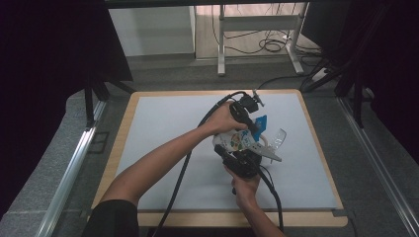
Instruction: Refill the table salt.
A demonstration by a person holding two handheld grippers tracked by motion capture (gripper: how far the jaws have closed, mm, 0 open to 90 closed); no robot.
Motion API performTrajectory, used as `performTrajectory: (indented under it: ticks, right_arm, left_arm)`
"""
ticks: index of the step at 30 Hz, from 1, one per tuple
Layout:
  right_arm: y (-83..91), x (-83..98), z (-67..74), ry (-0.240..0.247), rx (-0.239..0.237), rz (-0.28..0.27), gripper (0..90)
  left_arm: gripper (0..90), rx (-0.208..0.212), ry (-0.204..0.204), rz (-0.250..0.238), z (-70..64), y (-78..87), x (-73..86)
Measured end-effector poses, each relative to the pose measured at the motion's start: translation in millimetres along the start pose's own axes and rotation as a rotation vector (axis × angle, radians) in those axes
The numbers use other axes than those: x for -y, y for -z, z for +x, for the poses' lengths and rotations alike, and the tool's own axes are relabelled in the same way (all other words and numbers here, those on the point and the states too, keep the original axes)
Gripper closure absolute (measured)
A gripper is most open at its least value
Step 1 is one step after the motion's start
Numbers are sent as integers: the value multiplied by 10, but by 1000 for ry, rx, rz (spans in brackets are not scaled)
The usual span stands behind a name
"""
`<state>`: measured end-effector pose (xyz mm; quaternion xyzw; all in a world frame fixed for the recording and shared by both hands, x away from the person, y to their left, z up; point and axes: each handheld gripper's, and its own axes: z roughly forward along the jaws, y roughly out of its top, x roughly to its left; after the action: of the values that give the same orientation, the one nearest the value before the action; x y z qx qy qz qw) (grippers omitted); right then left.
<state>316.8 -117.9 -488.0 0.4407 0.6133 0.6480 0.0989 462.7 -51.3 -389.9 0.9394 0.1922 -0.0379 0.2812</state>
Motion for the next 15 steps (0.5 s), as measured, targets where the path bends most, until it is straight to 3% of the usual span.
performTrajectory:
  ticks: [15]
  right_arm:
    - [5,-9,6,7,-1,-1,621]
  left_arm:
    - [897,-2,-5,5,1,6,1]
